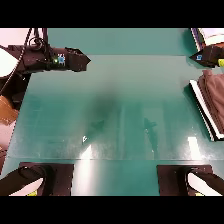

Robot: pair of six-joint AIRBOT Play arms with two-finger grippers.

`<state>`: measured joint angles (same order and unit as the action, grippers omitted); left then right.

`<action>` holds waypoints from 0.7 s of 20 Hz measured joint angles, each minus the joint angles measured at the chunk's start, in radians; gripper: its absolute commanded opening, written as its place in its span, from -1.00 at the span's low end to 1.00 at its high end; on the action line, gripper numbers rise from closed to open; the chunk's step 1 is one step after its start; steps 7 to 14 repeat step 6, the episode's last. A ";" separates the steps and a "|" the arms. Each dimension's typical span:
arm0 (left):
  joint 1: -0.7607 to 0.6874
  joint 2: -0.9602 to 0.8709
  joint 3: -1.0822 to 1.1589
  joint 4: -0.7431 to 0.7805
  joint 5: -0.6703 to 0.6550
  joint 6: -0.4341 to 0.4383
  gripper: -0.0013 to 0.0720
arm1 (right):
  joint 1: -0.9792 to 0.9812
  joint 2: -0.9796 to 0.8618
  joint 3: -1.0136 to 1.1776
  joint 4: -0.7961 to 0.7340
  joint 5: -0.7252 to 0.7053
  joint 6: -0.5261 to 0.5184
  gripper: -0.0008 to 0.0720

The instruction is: Fold the shirts.

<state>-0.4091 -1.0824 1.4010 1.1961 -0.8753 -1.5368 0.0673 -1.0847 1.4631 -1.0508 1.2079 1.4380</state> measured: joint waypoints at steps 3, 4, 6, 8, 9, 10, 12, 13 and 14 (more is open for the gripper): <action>0.000 0.000 0.000 0.000 0.005 0.000 -0.89 | 0.007 0.000 0.000 0.001 0.000 0.000 -0.93; 0.000 0.000 0.000 0.000 0.007 0.000 -0.89 | 0.008 0.000 0.000 0.001 0.000 0.000 -0.93; 0.000 0.000 0.000 0.000 0.007 0.000 -0.89 | 0.011 0.000 0.000 0.001 -0.001 0.000 -0.93; 0.000 0.000 0.000 0.000 0.007 0.000 -0.89 | 0.011 0.000 0.000 0.001 -0.001 0.000 -0.93; 0.000 0.000 0.000 0.000 0.007 0.000 -0.89 | 0.011 0.000 0.000 0.001 -0.001 0.000 -0.93; 0.000 0.000 0.000 0.000 0.007 0.000 -0.89 | 0.011 0.000 0.000 0.001 -0.001 0.000 -0.93; 0.000 0.000 0.000 0.000 0.007 0.000 -0.89 | 0.011 0.000 0.000 0.001 -0.001 0.000 -0.93; 0.000 0.000 0.000 0.000 0.007 0.000 -0.89 | 0.011 0.000 0.000 0.001 -0.001 0.000 -0.93; 0.000 0.000 0.000 0.000 0.007 0.000 -0.89 | 0.011 0.000 0.000 0.001 -0.001 0.000 -0.93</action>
